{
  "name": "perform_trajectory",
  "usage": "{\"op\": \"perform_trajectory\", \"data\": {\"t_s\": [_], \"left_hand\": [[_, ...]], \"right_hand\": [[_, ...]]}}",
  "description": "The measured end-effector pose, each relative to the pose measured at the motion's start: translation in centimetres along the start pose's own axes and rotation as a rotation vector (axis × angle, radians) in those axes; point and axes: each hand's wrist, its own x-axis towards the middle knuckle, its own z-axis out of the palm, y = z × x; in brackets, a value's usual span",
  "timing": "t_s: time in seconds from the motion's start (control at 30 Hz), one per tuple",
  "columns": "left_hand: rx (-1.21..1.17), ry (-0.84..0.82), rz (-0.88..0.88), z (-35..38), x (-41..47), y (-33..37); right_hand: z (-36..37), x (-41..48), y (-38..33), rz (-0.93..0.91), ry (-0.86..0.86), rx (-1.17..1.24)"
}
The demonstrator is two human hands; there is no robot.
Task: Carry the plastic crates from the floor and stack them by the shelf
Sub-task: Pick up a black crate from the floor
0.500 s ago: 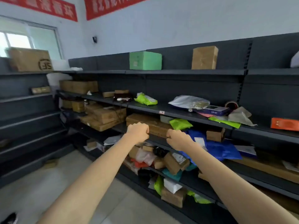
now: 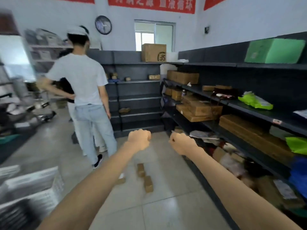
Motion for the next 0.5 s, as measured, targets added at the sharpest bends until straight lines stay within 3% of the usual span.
{"op": "perform_trajectory", "data": {"t_s": [0.17, 0.5], "left_hand": [[0.071, -0.008, -0.239, -0.4, -7.1, -10.7], [0.059, -0.023, -0.593, -2.6, -19.1, -24.1]], "right_hand": [[3.0, 0.1, -10.4, -0.197, -0.048, -0.004], [8.7, 1.1, -26.5, -0.494, -0.156, 0.042]]}}
